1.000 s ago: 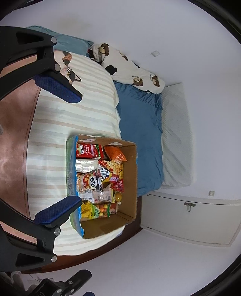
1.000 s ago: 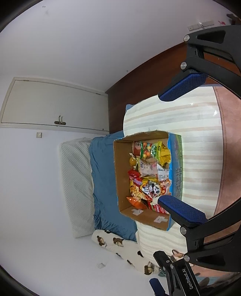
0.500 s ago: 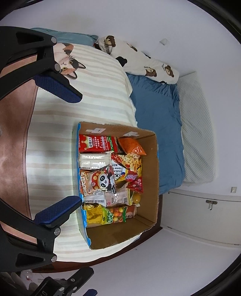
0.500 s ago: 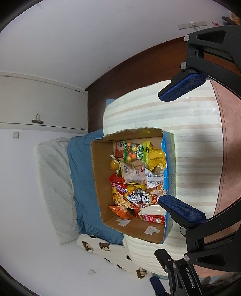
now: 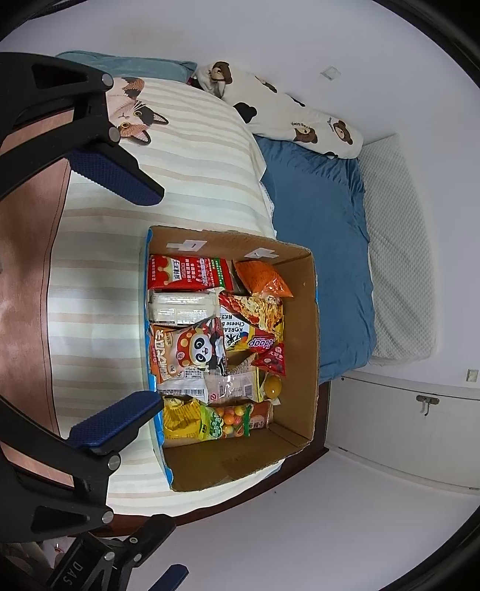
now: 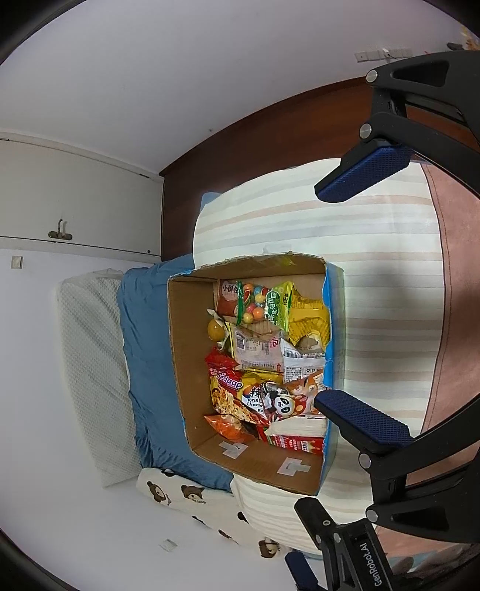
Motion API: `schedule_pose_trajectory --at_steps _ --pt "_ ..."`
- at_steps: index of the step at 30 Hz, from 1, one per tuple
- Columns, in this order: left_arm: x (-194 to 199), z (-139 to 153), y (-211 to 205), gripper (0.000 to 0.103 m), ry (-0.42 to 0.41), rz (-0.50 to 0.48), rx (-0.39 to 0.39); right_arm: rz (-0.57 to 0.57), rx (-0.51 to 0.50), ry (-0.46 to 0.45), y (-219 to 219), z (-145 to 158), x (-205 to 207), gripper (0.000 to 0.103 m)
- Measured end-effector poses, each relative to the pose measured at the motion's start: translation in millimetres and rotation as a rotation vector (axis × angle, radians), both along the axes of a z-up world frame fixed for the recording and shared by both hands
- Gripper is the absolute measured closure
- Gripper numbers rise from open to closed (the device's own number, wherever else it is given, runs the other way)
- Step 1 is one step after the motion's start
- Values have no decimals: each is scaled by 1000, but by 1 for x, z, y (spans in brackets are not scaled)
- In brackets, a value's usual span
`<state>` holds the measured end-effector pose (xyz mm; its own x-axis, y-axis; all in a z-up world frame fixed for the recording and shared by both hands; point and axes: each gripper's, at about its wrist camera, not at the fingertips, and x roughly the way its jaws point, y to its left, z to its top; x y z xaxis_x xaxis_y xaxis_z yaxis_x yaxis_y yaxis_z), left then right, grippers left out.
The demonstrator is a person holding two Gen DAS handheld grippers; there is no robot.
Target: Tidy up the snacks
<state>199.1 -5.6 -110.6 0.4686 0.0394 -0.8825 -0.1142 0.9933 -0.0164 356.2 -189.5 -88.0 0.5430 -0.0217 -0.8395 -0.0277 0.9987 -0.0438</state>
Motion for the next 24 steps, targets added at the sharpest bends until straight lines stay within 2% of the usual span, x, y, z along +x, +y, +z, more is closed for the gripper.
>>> schedule_pose_trajectory --at_steps 24 --pt "-9 7 -1 0 -9 8 -17 5 5 -16 -2 13 -6 0"
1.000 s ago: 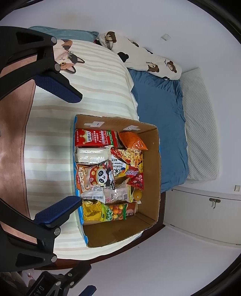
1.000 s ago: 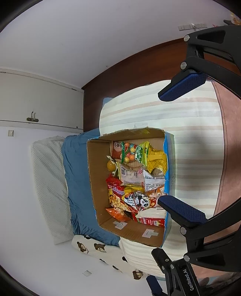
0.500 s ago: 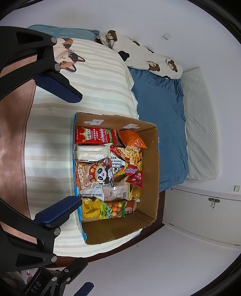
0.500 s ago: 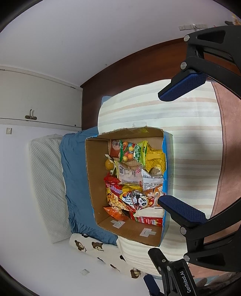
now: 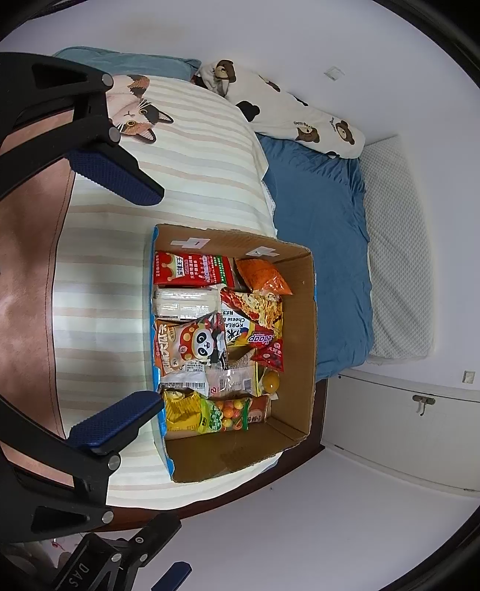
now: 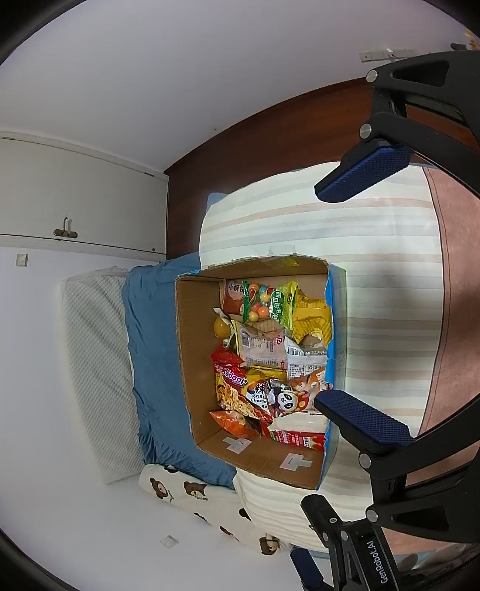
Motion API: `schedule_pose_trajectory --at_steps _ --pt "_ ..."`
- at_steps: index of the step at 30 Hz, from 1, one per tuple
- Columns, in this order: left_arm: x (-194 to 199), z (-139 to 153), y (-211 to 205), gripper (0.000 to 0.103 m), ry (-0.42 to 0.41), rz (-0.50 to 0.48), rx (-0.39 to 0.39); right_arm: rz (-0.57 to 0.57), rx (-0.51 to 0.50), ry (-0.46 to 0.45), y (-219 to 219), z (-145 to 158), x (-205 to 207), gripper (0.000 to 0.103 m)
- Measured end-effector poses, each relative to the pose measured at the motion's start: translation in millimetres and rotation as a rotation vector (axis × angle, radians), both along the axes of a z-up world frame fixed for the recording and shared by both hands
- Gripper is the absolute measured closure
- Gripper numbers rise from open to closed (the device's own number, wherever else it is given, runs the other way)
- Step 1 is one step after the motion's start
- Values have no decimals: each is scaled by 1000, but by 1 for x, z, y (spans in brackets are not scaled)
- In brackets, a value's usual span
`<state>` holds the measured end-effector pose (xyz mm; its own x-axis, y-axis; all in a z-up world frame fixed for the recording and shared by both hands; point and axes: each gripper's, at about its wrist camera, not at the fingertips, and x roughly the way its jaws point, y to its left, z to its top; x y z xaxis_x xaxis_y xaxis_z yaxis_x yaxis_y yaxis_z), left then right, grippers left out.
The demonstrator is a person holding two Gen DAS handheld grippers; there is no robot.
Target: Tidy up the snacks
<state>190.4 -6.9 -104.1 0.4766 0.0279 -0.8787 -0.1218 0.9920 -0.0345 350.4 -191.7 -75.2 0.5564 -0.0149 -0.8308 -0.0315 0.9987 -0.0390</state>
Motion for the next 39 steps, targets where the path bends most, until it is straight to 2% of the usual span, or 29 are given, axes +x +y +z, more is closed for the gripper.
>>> schedule_pose_trajectory --at_steps 39 --pt "-6 8 -3 0 -5 -8 4 11 24 1 3 3 -11 0"
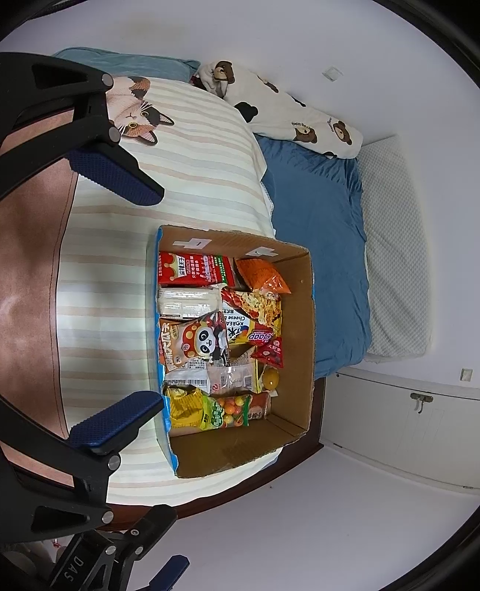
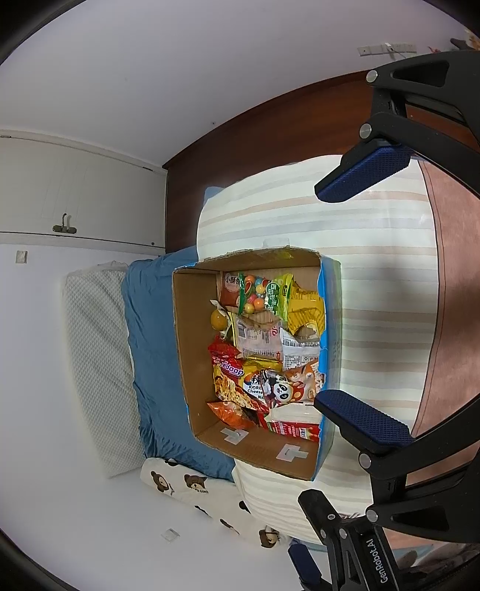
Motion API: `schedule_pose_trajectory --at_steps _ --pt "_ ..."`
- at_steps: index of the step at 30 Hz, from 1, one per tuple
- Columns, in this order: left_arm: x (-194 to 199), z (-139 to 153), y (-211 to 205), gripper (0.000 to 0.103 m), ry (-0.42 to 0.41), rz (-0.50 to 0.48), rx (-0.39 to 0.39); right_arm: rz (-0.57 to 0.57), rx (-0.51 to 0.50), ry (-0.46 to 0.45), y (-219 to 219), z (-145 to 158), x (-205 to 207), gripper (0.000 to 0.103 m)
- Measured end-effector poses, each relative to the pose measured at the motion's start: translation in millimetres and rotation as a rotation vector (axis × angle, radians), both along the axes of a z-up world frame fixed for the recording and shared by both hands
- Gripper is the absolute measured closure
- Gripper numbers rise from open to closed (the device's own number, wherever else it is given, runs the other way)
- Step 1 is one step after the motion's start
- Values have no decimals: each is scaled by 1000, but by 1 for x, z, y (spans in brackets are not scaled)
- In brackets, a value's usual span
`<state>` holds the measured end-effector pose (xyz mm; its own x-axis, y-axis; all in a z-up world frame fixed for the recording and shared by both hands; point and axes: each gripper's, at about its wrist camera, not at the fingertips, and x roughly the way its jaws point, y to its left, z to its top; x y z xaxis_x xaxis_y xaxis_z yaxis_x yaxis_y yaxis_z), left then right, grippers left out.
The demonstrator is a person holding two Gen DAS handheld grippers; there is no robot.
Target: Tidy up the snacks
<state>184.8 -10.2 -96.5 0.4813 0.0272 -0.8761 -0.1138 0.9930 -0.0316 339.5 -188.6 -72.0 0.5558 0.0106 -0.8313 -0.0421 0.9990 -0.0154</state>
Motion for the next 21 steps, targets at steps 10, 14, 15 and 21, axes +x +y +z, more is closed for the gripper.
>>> schedule_pose_trajectory --at_steps 10,14,15,21 --pt "0 0 0 0 1 0 -2 2 2 -2 0 1 0 0" --pt "-1 0 -1 0 1 -4 -1 4 3 -4 2 2 0 0" --pt "-1 1 -1 0 2 -5 -2 4 4 -5 2 2 0 0" --pt "-2 0 -2 0 3 -8 -4 1 8 -3 0 2 -1 0"
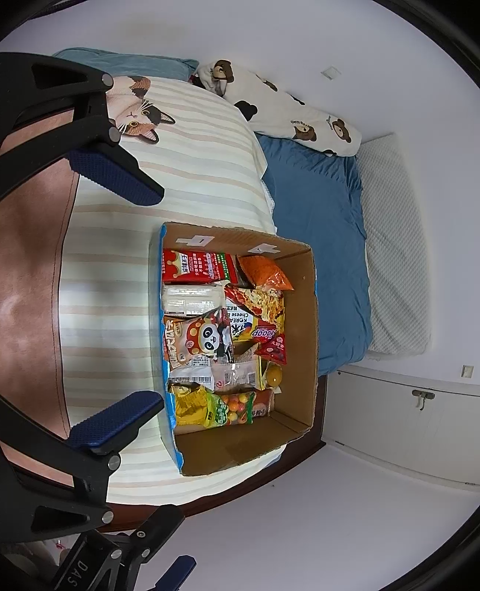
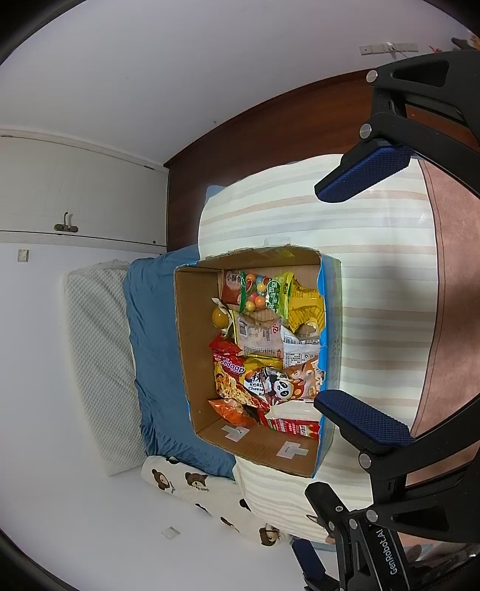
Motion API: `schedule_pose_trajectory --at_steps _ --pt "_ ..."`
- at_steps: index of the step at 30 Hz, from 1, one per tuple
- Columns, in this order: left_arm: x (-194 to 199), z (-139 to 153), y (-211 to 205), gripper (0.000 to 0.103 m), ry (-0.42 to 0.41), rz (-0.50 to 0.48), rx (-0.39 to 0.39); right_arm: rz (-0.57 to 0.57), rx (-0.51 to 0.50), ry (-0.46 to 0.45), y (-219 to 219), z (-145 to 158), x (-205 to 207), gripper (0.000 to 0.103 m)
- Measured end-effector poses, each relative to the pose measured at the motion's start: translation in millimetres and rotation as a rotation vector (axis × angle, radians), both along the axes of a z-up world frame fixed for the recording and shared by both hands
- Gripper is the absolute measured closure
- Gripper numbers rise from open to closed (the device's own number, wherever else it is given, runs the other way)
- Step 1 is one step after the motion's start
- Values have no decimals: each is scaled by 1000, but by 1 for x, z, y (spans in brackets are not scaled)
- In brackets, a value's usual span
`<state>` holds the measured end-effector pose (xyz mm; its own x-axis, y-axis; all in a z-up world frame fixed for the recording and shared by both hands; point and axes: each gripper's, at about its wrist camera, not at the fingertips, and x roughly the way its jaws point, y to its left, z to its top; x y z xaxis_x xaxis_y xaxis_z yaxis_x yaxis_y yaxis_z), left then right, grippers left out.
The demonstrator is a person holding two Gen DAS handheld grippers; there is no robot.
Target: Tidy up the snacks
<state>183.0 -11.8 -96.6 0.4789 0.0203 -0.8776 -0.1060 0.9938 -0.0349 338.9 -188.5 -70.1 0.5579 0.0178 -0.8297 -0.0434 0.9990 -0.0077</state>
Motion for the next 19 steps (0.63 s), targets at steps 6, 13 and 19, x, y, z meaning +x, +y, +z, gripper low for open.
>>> schedule_pose_trajectory --at_steps 6,13,19 --pt "0 -1 0 0 0 -3 0 0 0 0 0 0 0 0" --pt "-2 -5 1 0 4 1 -3 0 -2 3 0 -1 -1 0" --pt "-3 -4 1 0 -4 1 -2 1 -2 4 0 -2 -2 0"
